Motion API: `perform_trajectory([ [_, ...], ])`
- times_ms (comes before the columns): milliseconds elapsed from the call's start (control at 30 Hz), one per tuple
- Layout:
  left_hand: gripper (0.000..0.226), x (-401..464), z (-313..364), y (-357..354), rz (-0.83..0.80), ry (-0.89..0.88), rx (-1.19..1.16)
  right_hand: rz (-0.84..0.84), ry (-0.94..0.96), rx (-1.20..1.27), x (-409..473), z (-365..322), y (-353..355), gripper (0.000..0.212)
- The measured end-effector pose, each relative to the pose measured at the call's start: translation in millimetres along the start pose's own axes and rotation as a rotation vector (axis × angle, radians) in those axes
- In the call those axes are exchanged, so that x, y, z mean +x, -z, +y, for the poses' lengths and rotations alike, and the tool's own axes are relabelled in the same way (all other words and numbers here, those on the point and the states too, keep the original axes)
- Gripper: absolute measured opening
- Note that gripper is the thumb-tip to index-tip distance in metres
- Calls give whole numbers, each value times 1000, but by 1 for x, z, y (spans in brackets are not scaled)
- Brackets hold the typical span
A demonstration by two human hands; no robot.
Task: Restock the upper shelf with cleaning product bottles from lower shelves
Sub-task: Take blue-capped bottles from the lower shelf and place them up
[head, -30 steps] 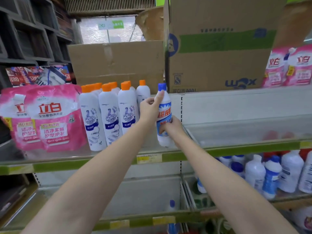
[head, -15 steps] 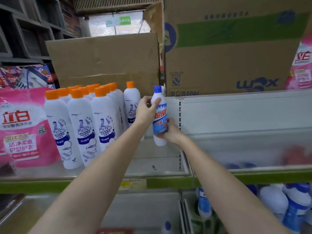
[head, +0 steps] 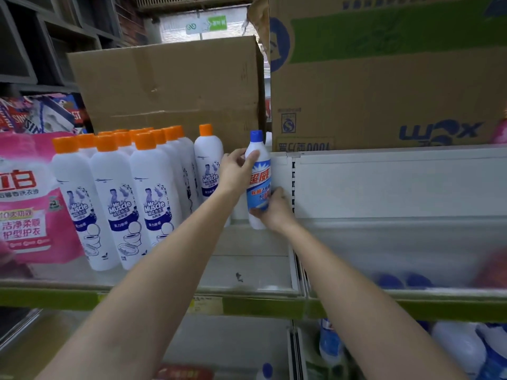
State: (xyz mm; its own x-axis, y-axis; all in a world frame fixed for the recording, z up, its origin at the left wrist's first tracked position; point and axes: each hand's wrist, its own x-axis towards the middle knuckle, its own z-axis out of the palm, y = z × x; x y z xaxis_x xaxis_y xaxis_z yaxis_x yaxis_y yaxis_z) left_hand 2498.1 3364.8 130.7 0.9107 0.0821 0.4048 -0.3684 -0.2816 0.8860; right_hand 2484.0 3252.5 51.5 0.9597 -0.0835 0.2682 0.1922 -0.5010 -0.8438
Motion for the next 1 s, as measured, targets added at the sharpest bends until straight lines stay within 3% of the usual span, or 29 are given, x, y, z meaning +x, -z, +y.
perform_trajectory([
  [200,47,-13,10,1,47,46,-68,13,-52,5,-2,-2,-8,55],
  [400,38,-34,8,5,57,72,110,66,-142,-118,-18,-11,-9,62],
  [633,19,-75,-10,34,48,126,220,134,-126,-172,-61,-17,3,37],
  [800,18,-108,-17,54,-39,106,242,270,-84,-164,-110,-23,9,18],
  [1000,29,-174,-9,72,-194,41,150,510,-74,-83,-181,-28,10,15],
])
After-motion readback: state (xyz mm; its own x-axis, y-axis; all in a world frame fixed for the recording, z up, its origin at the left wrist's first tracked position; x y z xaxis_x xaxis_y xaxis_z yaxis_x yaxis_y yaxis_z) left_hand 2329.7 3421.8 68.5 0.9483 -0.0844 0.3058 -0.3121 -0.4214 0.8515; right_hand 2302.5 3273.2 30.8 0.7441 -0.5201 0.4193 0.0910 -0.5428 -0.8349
